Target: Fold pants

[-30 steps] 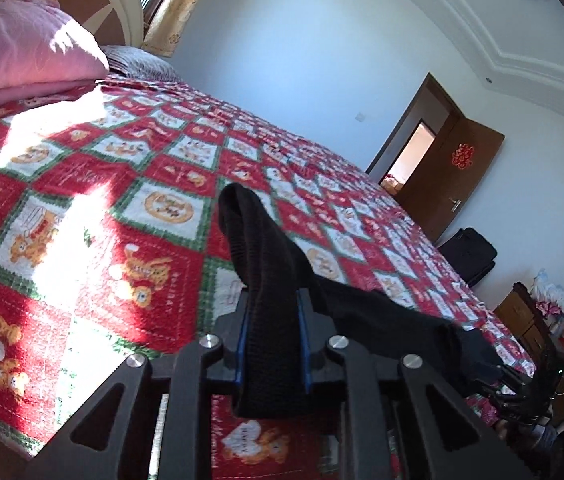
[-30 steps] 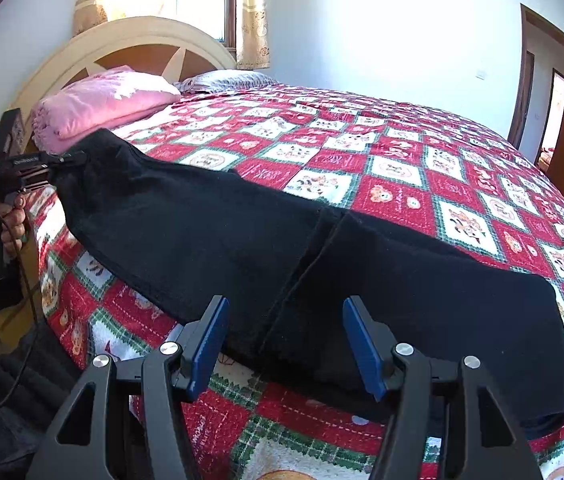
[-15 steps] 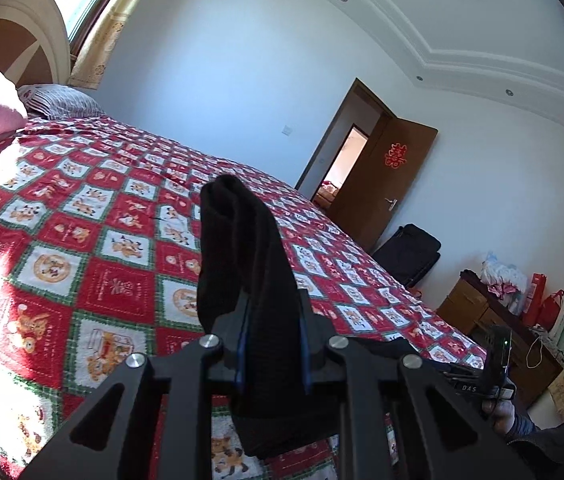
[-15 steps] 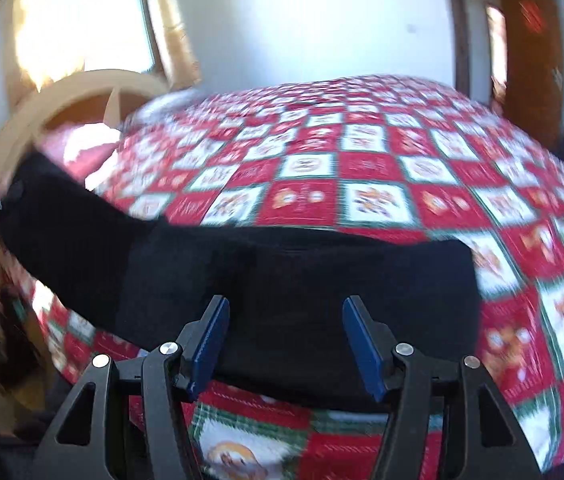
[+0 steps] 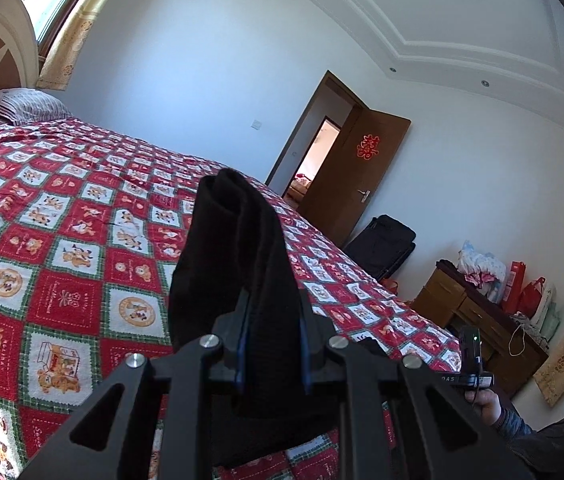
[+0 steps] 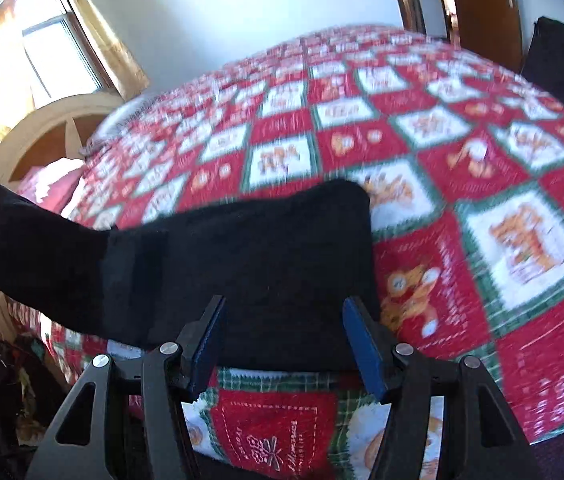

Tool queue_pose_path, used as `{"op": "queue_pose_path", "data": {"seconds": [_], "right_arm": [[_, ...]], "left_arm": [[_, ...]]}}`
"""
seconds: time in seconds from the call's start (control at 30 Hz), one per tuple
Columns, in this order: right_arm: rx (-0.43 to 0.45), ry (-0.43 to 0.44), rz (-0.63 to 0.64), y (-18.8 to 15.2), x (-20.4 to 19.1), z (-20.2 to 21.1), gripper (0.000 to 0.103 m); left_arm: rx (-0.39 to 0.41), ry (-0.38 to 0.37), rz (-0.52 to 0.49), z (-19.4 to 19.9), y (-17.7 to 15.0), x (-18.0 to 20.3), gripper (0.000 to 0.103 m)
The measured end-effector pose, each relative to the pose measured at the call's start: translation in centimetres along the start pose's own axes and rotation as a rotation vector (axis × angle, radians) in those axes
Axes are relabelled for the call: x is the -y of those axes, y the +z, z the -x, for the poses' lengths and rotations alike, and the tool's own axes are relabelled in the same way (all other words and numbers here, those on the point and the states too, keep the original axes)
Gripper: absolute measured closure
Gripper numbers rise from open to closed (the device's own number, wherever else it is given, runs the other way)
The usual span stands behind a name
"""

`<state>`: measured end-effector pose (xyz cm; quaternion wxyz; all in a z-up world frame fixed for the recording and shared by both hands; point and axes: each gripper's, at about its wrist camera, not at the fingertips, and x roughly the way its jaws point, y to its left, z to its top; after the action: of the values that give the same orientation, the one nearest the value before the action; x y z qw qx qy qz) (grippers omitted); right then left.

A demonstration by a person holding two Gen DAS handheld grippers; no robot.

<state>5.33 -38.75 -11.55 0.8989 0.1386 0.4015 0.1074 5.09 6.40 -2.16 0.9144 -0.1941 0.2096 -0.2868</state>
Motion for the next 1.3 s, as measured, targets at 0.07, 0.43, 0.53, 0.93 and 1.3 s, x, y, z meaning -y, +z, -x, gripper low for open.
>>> {"op": "queue_pose_path", "data": {"seconds": [0.07,0.43,0.53,0.93,1.3], "right_arm": [[0.053,0.035,-0.049,0.5,1.0,1.0,0.042],[0.181,-0.058,-0.208,0.7,5.7,1.5,0.039],[0.207,-0.059,-0.208,0.4,5.7,1.8,0.039],[0.247,-0.027,-0.258,0.0,6.5,1.7,0.039],[0.266,0.005,-0.263,-0.1,6.7,1.7,0.039]], "left_arm": [[-0.016,-0.026,-0.022,-1.0,0.2,1.3,0.083],[-0.167,-0.208,-0.135,-8.1,-0.4,10.2,0.083],[-0.230,-0.247,-0.166,-10.4,-1.3,12.5,0.083],[-0.518,-0.229,-0.286,-21.9,-8.3,16.0,0.083],[-0.456,-0.245,-0.355,-19.7,-10.0,17.4,0.047]]}}
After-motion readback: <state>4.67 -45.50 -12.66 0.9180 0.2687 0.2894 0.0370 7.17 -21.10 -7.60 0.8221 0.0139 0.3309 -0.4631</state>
